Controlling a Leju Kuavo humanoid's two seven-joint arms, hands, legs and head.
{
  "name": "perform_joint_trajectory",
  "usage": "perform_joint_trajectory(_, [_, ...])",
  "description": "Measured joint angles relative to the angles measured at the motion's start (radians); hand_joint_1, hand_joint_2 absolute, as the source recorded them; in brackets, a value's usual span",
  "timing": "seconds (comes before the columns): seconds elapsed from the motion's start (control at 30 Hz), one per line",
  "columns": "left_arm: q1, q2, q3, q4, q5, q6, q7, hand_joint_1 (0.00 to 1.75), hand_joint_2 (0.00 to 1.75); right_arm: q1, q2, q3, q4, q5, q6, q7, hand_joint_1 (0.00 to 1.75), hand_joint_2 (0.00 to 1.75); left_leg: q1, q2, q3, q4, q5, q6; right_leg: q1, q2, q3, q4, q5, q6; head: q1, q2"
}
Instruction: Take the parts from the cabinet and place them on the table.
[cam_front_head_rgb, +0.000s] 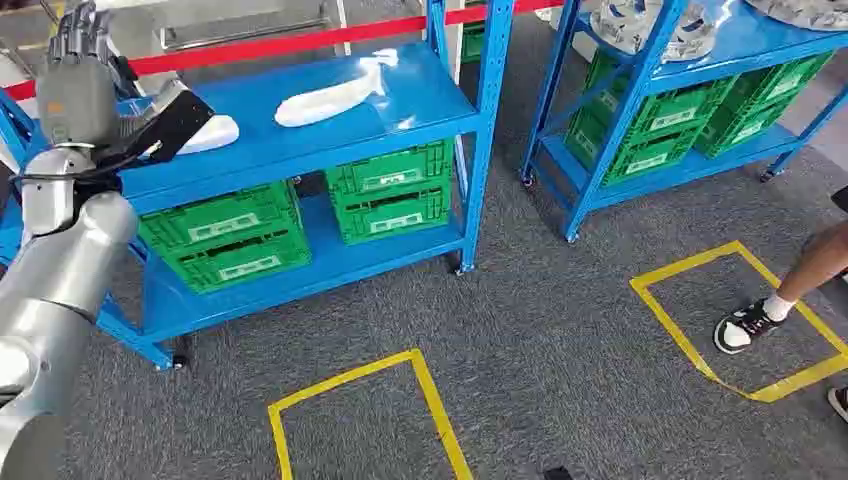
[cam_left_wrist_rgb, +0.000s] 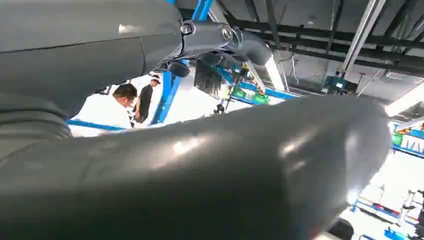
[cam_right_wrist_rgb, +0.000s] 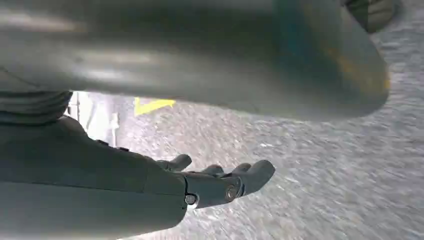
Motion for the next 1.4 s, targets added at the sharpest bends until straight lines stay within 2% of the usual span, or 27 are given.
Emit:
perform_joint_trajectory(0.07, [0.013,-0.001,-0.002,0.001,-0.001,-0.004,0.000,0.00,0.00,0.001,-0.003,0.000,0.000,0.003,-0.001,0.010,0.00,0.00,0.003,-0.001,0.029,0.000,-0.027,-0.004,-0.003,-0.002,-0.082,0.057,-0.082,0.009,0.002,0.000])
perform_joint_trajectory(0.1, [0.018,-0.001,-0.005,0.003,-0.006,-0.006,0.002,0.00,0.00,0.003,-0.005,0.000,0.000,0.003,-0.001,0.013,0.00,0.00,0.006,-0.001,0.049,0.000,-0.043,-0.008,-0.004,-0.004,-0.102,0.039,-0.094,0.011,0.002,0.000])
perform_joint_trajectory(0.17, [0.026,-0.001,-0.007,0.004,-0.009,-0.008,0.011,0.00,0.00,0.006,-0.006,0.000,0.000,0.001,-0.001,0.004,0.00,0.00,0.012,-0.001,0.090,0.001,-0.074,-0.017,-0.006,-0.009,-0.096,-0.073,-0.036,0.014,0.002,0.000])
perform_joint_trajectory(0.2, [0.028,-0.001,-0.008,0.006,-0.008,-0.011,0.013,0.00,0.00,0.007,-0.007,0.000,0.000,0.001,-0.002,-0.001,0.00,0.00,0.014,0.002,0.111,0.002,-0.092,-0.022,-0.009,-0.014,-0.083,-0.157,0.050,0.016,0.002,0.000])
perform_joint_trajectory(0.23, [0.030,0.000,-0.008,0.010,-0.008,-0.013,0.014,0.00,0.00,0.014,-0.006,0.000,0.001,0.001,-0.001,-0.004,0.00,0.00,0.011,0.004,0.111,0.003,-0.110,-0.029,-0.013,-0.027,-0.080,-0.235,0.182,0.018,0.003,0.000])
perform_joint_trajectory(0.3, [0.032,0.002,-0.013,0.011,-0.008,-0.020,0.020,0.00,0.00,0.008,-0.006,0.000,0.003,0.002,-0.001,-0.003,0.00,0.00,0.004,0.003,0.126,0.000,-0.140,-0.045,-0.004,-0.026,-0.075,-0.227,0.174,-0.011,-0.003,0.000])
perform_joint_trajectory(0.37, [0.027,0.005,-0.018,0.008,-0.017,-0.022,0.036,0.00,0.00,0.006,-0.006,0.000,0.003,0.001,-0.003,0.006,0.00,0.00,0.007,0.002,0.144,0.017,-0.120,-0.060,-0.006,-0.024,-0.060,-0.229,0.157,-0.033,-0.002,0.000])
perform_joint_trajectory(0.43, [0.025,0.014,-0.032,0.010,-0.045,-0.027,0.077,0.00,0.00,0.005,-0.007,-0.002,0.003,-0.002,-0.003,0.000,0.00,0.00,0.010,0.003,0.086,0.126,-0.081,-0.069,-0.010,-0.021,-0.028,-0.234,0.141,-0.050,-0.005,0.000])
perform_joint_trajectory(0.47, [0.025,0.025,-0.045,0.013,-0.058,-0.034,0.092,0.00,0.00,0.003,-0.007,-0.003,0.003,-0.002,-0.003,-0.005,0.00,0.00,0.010,0.003,0.027,0.215,-0.068,-0.075,-0.010,-0.017,-0.013,-0.237,0.130,-0.054,-0.005,0.000])
perform_joint_trajectory(0.53, [0.034,0.040,-0.055,0.021,-0.062,-0.040,0.105,0.00,0.00,0.002,-0.007,-0.007,0.003,-0.002,-0.002,-0.009,0.00,0.00,0.011,0.002,-0.072,0.317,-0.142,-0.079,-0.010,-0.005,0.019,-0.239,0.104,-0.055,-0.006,0.000])
perform_joint_trajectory(0.6, [0.039,0.051,-0.061,0.027,-0.062,-0.042,0.108,0.00,0.00,0.003,-0.007,-0.009,0.003,-0.002,-0.002,-0.010,0.00,0.00,0.011,0.003,-0.127,0.316,-0.248,-0.070,-0.009,0.003,0.058,-0.239,0.072,-0.054,-0.006,0.000])
perform_joint_trajectory(0.63, [0.040,0.056,-0.065,0.029,-0.062,-0.042,0.108,0.00,0.00,0.005,-0.007,-0.010,0.003,-0.003,-0.002,-0.010,0.00,0.00,0.010,0.003,-0.137,0.285,-0.257,-0.066,-0.008,0.004,0.080,-0.239,0.056,-0.053,-0.006,0.000])
perform_joint_trajectory(0.67, [0.040,0.060,-0.068,0.031,-0.062,-0.042,0.111,0.00,0.00,0.007,-0.007,-0.010,0.003,-0.003,-0.002,-0.010,0.00,0.00,0.010,0.003,-0.136,0.224,-0.221,-0.062,-0.006,0.005,0.104,-0.240,0.037,-0.053,-0.006,0.000])
perform_joint_trajectory(0.7, [0.040,0.066,-0.071,0.033,-0.063,-0.046,0.120,0.00,0.00,0.007,-0.007,-0.011,0.003,-0.002,-0.002,-0.010,0.00,0.00,0.009,0.003,-0.131,0.155,-0.139,-0.054,-0.005,0.005,0.125,-0.240,0.021,-0.052,-0.006,0.000])
perform_joint_trajectory(0.73, [0.042,0.069,-0.074,0.036,-0.063,-0.053,0.132,0.00,0.00,0.011,-0.007,-0.011,0.003,-0.001,-0.002,-0.005,0.00,0.00,0.007,0.006,-0.126,0.080,-0.009,-0.046,-0.006,0.006,0.126,-0.245,0.007,-0.049,-0.006,0.000])
perform_joint_trajectory(0.77, [0.042,0.076,-0.076,0.044,-0.061,-0.062,0.149,0.00,0.00,0.007,-0.007,-0.011,0.004,0.000,-0.003,0.006,0.00,0.00,0.000,0.006,-0.136,0.027,0.082,-0.044,-0.002,0.008,0.151,-0.235,-0.008,-0.044,-0.006,0.000])
perform_joint_trajectory(0.83, [0.046,0.089,-0.079,0.045,-0.068,-0.085,0.177,0.00,0.00,0.001,-0.008,-0.013,0.004,0.000,-0.006,0.016,0.00,0.00,-0.004,0.004,-0.108,0.029,0.072,-0.041,0.000,0.013,0.177,-0.252,-0.031,-0.029,-0.009,0.000])
perform_joint_trajectory(0.9, [0.037,0.107,-0.080,0.045,-0.072,-0.096,0.195,0.00,0.00,0.002,-0.009,-0.014,0.003,-0.002,-0.005,0.011,0.00,0.00,0.000,0.000,-0.079,0.024,0.067,-0.024,0.001,0.011,0.175,-0.213,-0.004,-0.019,-0.008,0.000])
perform_joint_trajectory(0.97, [0.038,0.124,-0.080,0.048,-0.069,-0.108,0.206,0.00,0.00,-0.002,-0.014,-0.014,0.004,-0.001,-0.002,0.015,0.00,0.00,0.003,0.001,-0.053,0.018,0.048,-0.008,-0.002,0.000,0.104,-0.083,0.026,-0.018,-0.004,0.000])
perform_joint_trajectory(1.0, [0.041,0.131,-0.080,0.052,-0.069,-0.117,0.214,0.00,0.00,-0.003,-0.014,-0.014,0.004,-0.002,-0.003,0.023,0.00,0.00,0.003,0.001,-0.043,0.018,0.037,-0.007,-0.002,-0.002,0.048,-0.008,0.011,-0.016,-0.004,0.000])
perform_joint_trajectory(1.07, [0.062,0.142,-0.080,0.059,-0.071,-0.132,0.225,0.00,0.00,-0.001,-0.016,-0.014,0.004,-0.006,-0.003,0.027,0.00,0.00,0.002,-0.002,-0.018,0.018,0.010,-0.004,-0.002,-0.004,-0.036,0.071,-0.092,-0.010,-0.002,0.000])
perform_joint_trajectory(1.1, [0.071,0.146,-0.080,0.063,-0.072,-0.133,0.228,0.00,0.00,0.001,-0.017,-0.015,0.004,-0.008,-0.003,0.027,0.00,0.00,0.003,-0.006,-0.004,0.019,-0.002,-0.005,-0.002,-0.004,-0.061,0.069,-0.129,-0.009,-0.001,0.000])
perform_joint_trajectory(1.13, [0.076,0.151,-0.080,0.065,-0.071,-0.138,0.232,0.00,0.00,0.003,-0.019,-0.016,0.003,-0.008,-0.002,0.027,0.00,0.00,0.003,-0.009,0.010,0.021,-0.015,-0.007,-0.002,-0.004,-0.072,0.036,-0.130,-0.009,-0.001,0.000])
perform_joint_trajectory(1.2, [0.083,0.162,-0.080,0.069,-0.054,-0.148,0.240,0.00,0.00,0.003,-0.023,-0.016,0.003,-0.002,-0.003,0.033,0.00,0.00,0.003,-0.011,0.040,0.023,-0.040,-0.014,-0.002,-0.006,-0.052,-0.101,-0.037,-0.009,0.000,0.000])
perform_joint_trajectory(1.27, [0.087,0.171,-0.080,0.075,-0.045,-0.159,0.243,0.00,0.00,0.006,-0.024,-0.016,0.004,-0.002,-0.005,0.039,0.00,0.00,-0.001,-0.012,0.068,0.030,-0.065,-0.025,0.002,-0.010,-0.031,-0.220,0.135,-0.021,0.000,0.000])
perform_joint_trajectory(1.3, [0.088,0.172,-0.080,0.076,-0.045,-0.163,0.245,0.00,0.00,0.003,-0.024,-0.017,0.003,-0.003,-0.006,0.039,0.00,0.00,-0.003,-0.018,0.065,0.028,-0.077,-0.031,0.004,-0.011,-0.026,-0.217,0.103,-0.027,0.001,0.000])
perform_joint_trajectory(1.4, [0.093,0.189,-0.080,0.075,-0.040,-0.164,0.246,0.00,0.00,0.001,-0.024,-0.018,0.004,-0.008,-0.005,0.033,0.00,0.00,-0.004,-0.017,0.081,0.042,-0.078,-0.048,0.000,-0.006,0.000,-0.223,0.112,-0.046,0.000,0.000])
